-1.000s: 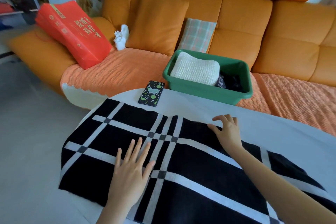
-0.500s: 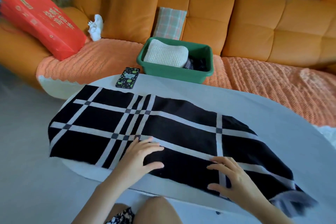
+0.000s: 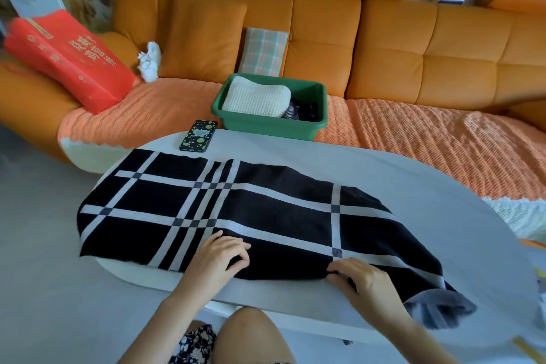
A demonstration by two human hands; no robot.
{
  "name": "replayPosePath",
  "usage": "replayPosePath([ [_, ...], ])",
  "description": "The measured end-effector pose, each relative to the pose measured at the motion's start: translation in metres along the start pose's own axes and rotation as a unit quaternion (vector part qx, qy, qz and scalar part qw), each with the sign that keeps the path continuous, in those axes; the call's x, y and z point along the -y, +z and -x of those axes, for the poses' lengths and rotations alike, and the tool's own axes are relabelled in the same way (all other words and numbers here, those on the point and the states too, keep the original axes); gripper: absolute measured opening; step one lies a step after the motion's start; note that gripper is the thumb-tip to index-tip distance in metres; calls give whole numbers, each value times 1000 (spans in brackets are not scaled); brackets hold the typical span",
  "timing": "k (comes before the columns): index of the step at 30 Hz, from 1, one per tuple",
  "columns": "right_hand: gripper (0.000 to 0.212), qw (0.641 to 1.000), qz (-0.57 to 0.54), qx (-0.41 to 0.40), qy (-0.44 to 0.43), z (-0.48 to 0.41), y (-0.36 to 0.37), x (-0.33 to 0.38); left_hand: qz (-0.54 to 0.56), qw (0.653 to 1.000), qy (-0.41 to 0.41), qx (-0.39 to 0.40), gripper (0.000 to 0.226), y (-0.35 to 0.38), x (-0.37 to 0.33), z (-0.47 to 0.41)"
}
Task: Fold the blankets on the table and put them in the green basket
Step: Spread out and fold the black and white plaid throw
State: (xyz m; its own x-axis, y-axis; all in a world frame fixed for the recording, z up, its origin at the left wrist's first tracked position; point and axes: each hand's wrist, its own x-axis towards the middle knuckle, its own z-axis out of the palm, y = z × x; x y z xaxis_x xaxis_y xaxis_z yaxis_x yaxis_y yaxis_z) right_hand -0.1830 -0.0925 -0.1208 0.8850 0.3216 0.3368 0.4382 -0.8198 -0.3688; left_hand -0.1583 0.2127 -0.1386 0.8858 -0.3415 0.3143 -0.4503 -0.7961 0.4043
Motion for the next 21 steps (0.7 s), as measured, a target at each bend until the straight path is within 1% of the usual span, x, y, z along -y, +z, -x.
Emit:
replayPosePath([
  [1,2,999,-11,-7,36,-4,-2,0,-5,1000,2,-15,23,0,-1,-1],
  [3,7,995,-30,-9,96,-14,-6,-3,0,1000,5,-13,26,-3,-8,-5],
  [5,3,991,-40,-10,124,-26,-10,-5,14,1000,-4,9,34,-4,-15,-7],
  [7,2,988,-45,-18,145,-38,-12,-5,1,1000,-18,17,43,-5,-18,-9],
  [8,2,986,-50,-15,158,-44,-13,-4,-4,1000,-17,6,41,-4,-19,-11],
  [10,6,982,-65,-2,179,-52,-12,-2,3,1000,-13,-19,27,-2,-17,-14],
  [11,7,980,-71,2,186,-55,-12,-1,8,999,-24,-27,26,-2,-15,-17],
  [13,10,978,-78,9,195,-59,-11,-2,22,997,-59,-45,36,-2,-14,-20],
  [14,11,977,-74,13,197,-59,-9,-3,31,995,-81,-52,36,-3,-14,-22],
  [16,11,982,-51,11,181,-56,-4,-4,46,990,-128,-38,24,-7,-14,-27],
  [17,10,988,-33,-10,152,-54,0,-4,52,988,-142,-24,20,-8,-13,-31],
  [19,11,996,0,-70,53,-49,5,2,63,985,-159,6,17,-10,-11,-41],
  [21,20,993,-3,-106,-58,-44,13,16,79,981,-174,23,15,-13,-9,-53],
])
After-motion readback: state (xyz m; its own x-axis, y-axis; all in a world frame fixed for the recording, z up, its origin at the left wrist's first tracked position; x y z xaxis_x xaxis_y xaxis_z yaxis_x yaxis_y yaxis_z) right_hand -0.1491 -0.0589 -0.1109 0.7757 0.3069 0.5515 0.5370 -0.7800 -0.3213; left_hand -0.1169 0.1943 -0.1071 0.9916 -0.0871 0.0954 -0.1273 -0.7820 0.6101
